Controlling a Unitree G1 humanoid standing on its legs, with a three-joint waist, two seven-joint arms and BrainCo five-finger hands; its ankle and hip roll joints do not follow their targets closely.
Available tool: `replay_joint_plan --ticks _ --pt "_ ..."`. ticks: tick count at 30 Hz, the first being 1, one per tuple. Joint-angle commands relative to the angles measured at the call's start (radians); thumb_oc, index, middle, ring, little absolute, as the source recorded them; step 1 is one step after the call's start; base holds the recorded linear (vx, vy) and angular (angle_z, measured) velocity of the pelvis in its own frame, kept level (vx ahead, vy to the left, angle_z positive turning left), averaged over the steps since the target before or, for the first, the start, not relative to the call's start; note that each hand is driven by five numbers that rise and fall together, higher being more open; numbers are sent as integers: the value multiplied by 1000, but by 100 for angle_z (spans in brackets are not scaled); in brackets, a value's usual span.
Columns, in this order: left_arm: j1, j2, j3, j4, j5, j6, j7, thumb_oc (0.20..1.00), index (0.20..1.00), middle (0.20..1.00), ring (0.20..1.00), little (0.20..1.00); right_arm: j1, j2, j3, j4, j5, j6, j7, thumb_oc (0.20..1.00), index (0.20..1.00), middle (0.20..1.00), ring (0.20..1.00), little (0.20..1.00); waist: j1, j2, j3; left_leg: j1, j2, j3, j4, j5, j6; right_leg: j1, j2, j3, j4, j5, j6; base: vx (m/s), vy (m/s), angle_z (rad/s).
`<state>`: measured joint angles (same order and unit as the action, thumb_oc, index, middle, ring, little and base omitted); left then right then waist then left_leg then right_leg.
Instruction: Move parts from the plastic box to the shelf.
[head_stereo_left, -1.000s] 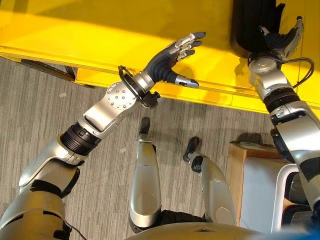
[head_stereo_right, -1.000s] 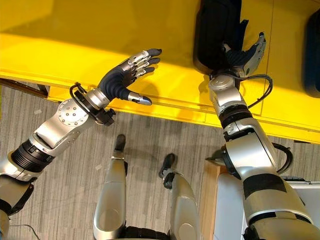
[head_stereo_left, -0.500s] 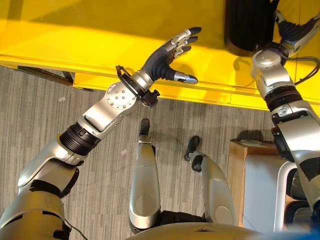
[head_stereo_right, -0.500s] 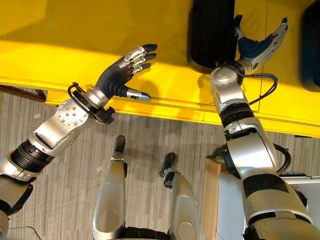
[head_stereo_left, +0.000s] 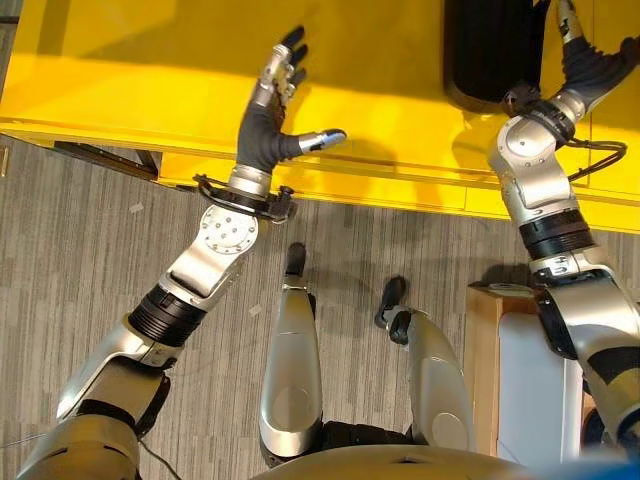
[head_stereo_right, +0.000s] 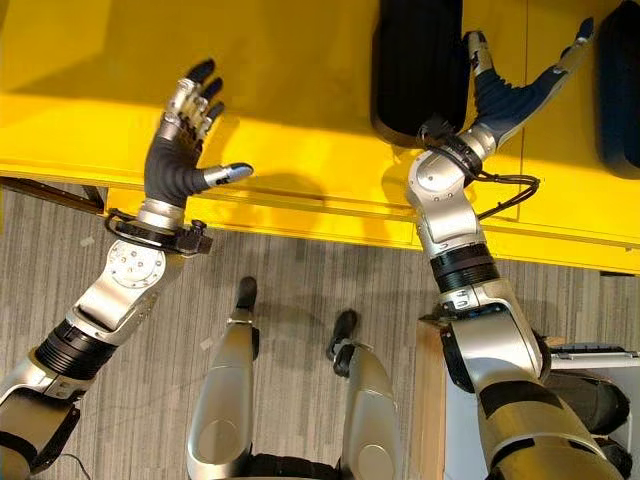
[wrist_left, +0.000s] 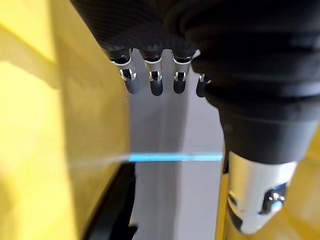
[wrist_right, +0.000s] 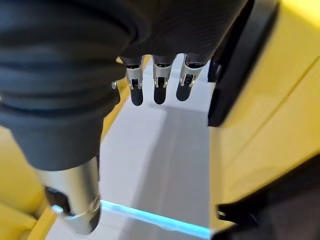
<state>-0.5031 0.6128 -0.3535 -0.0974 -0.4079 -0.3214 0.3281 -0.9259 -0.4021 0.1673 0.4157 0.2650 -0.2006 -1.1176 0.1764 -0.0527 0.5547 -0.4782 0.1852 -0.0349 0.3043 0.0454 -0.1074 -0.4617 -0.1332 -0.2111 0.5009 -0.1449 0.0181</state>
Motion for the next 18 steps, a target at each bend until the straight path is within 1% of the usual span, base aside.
replay_joint_plan --ticks 1,2,3,4,5,6,8,9,10,11,12,14,16,17,18 --pt "-6 -57 -4 -75 82 -75 -3 1000 1000 1000 1000 1000 13 -25 -42 -45 35 -18 40 1000 1000 1000 1000 1000 -9 26 -35 94 -7 134 64 -87 39 111 37 -28 -85 44 49 -12 149 -5" --pt "9 -65 1 -80 93 -105 11 1000 1000 1000 1000 1000 41 -17 -47 -68 48 -6 53 1000 1000 1000 1000 1000 -13 28 -35 114 -9 140 54 -87 39 128 36 -25 -100 46 48 -42 163 -4" --pt "26 -70 11 -90 102 -123 16 1000 1000 1000 1000 1000 67 -10 -54 -90 50 2 62 1000 1000 1000 1000 1000 -16 32 -35 126 -9 144 43 -79 39 139 35 -23 -115 54 46 -17 148 -7" --pt "48 -73 18 -100 110 -136 20 1000 1000 1000 1000 1000 90 -4 -59 -105 55 7 70 1000 1000 1000 1000 1000 -18 35 -35 146 -10 148 39 -86 39 157 33 -20 -121 48 47 -9 219 -6" --pt "93 -87 36 -122 127 -158 29 1000 1000 1000 1000 1000 159 13 -69 -145 49 2 93 1000 1000 1000 1000 1000 -26 44 -35 182 -9 155 19 -79 39 186 26 -14 -141 55 46 33 295 -5" --pt "137 -98 48 -135 147 -173 33 1000 1000 1000 1000 1000 220 33 -72 -176 40 0 119 1000 1000 1000 1000 1000 -32 52 -35 222 -11 164 5 -85 38 220 17 -8 -156 50 50 11 349 -15" --pt "214 -122 69 -159 187 -180 35 1000 1000 1000 1000 1000 351 63 -65 -256 4 0 161 1000 1000 1000 1000 1000 -49 58 -50 272 -9 183 -27 -74 39 261 3 -1 -187 62 52 22 362 -21" --pt "268 -132 82 -173 201 -191 31 1000 1000 1000 1000 1000 451 69 -64 -307 -16 -3 190 1000 1000 1000 1000 1000 -61 62 -66 297 -8 194 -48 -70 41 281 -4 3 -204 67 58 32 330 -7" --pt "295 -136 89 -181 202 -191 19 1000 1000 1000 1000 1000 501 68 -65 -329 -24 -6 211 1000 1000 1000 1000 1000 -67 64 -76 310 -8 200 -58 -68 42 291 -7 5 -213 70 61 31 417 -6" --pt "379 -140 112 -198 188 -198 -37 1000 1000 1000 1000 1000 657 62 -62 -393 -80 -32 278 1000 1000 1000 1000 1000 -92 65 -100 341 -8 218 -81 -64 46 316 -16 14 -236 80 68 17 438 -15" --pt "424 -142 126 -203 182 -203 -95 1000 1000 1000 1000 1000 742 53 -73 -453 -101 -19 331 1000 1000 1000 1000 1000 -113 63 -118 361 -9 230 -90 -65 48 334 -24 21 -248 87 74 8 424 -15" --pt "455 -129 132 -211 188 -195 -166 1000 1000 1000 1000 1000 796 23 -85 -490 -107 -31 384 1000 1000 1000 1000 1000 -132 61 -131 375 -11 241 -92 -69 49 347 -30 28 -258 92 81 -21 236 -6" --pt "466 -107 124 -208 231 -190 -163 1000 1000 1000 1000 1000 826 -3 -87 -512 -106 -36 423 1000 1000 1000 1000 1000 -143 59 -139 385 -13 249 -89 -74 51 358 -35 32 -265 97 86 -38 186 -5" --pt "468 -92 119 -211 247 -196 -141 1000 1000 1000 1000 1000 844 -25 -86 -528 -105 -21 440 1000 1000 1000 1000 1000 -149 58 -143 392 -15 255 -86 -79 51 368 -39 33 -271 99 89 -43 202 -4" --pt "474 -83 122 -218 261 -210 -122 1000 1000 1000 1000 1000 853 -41 -84 -539 -97 -21 435 1000 1000 1000 1000 1000 -152 57 -146 398 -17 259 -84 -81 52 377 -42 34 -279 101 91 -37 166 0"
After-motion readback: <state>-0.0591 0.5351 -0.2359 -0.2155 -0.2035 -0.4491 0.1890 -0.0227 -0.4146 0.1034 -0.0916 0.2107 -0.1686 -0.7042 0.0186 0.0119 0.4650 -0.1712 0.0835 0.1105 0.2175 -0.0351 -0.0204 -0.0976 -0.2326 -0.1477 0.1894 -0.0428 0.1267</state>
